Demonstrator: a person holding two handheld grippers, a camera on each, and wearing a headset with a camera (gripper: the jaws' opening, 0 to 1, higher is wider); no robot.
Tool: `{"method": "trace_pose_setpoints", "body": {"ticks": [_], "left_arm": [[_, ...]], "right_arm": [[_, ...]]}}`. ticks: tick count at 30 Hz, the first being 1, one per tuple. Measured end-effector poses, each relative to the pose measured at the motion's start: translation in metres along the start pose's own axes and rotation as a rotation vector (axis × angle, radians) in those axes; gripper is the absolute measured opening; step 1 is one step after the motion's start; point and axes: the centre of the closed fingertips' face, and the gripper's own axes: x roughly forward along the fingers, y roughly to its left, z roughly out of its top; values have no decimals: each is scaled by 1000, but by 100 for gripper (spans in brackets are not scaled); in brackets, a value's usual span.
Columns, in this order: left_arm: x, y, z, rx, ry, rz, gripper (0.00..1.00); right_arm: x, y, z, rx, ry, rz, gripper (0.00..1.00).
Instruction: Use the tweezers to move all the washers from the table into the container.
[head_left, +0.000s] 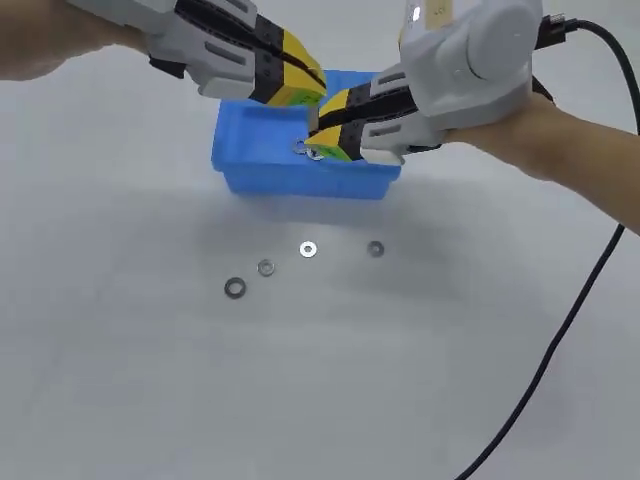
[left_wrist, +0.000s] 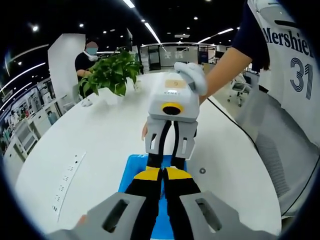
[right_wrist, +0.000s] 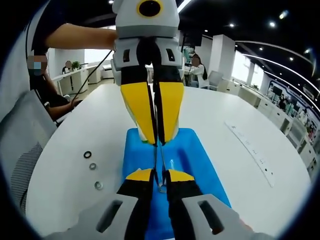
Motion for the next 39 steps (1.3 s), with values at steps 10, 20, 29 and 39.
{"method": "trace_pose_setpoints", "body": {"ticks": [10, 20, 29, 39], "left_arm": [[-21, -21, 33, 66, -25, 5, 6], [-35, -58, 53, 108, -54, 12, 6], [-31, -88, 43, 86, -54, -6, 6], [-20, -101, 20, 43, -52, -16, 6]], "right_arm": [[-25, 18, 31, -72, -34, -22, 11], [-41, 48, 52, -114, -58, -25, 11], [-39, 81, 41, -101, -46, 2, 11], [-31, 102, 21, -76, -9, 26, 11]]}}
